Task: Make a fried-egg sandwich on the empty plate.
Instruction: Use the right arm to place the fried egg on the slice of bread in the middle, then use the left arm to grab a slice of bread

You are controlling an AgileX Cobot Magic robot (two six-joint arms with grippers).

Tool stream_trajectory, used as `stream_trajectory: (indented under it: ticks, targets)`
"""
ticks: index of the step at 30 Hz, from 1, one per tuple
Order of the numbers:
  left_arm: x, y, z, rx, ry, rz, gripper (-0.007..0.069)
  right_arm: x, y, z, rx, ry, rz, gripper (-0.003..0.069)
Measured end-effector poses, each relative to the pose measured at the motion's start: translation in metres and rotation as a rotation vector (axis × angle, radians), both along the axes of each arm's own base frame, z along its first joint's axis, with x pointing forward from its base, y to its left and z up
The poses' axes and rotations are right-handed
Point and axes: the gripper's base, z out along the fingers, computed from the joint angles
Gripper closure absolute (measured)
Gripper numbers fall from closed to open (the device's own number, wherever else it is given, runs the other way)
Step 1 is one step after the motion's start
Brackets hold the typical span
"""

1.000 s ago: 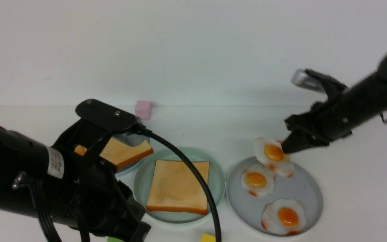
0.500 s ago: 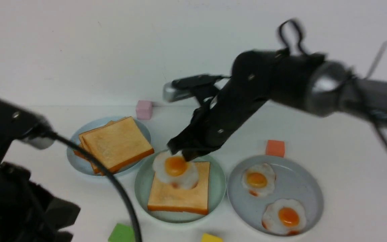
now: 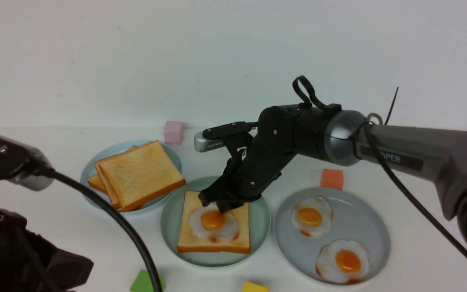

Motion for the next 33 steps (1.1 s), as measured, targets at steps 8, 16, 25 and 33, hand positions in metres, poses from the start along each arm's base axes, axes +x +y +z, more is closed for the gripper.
stream_trajectory:
  ticks: [8, 16, 25, 33]
  targets:
    - [0.006, -0.002, 0.002, -0.106, 0.026, 0.125, 0.0634, -0.01, -0.012, 0.073, 0.017, -0.086, 0.034, 0.0303]
    - [0.057, -0.014, -0.018, -0.097, 0.139, 0.307, 0.0637, -0.063, -0.047, 0.189, 0.072, -0.185, 0.041, 0.0288]
    - [0.141, 0.034, -0.036, -0.277, 0.325, 0.623, 0.0638, -0.13, -0.082, 0.186, 0.049, -0.152, 0.045, 0.0288]
    - [0.203, 0.059, -0.078, -0.423, 0.389, 0.716, 0.0522, -0.168, -0.1, 0.165, 0.066, -0.131, 0.046, 0.0288]
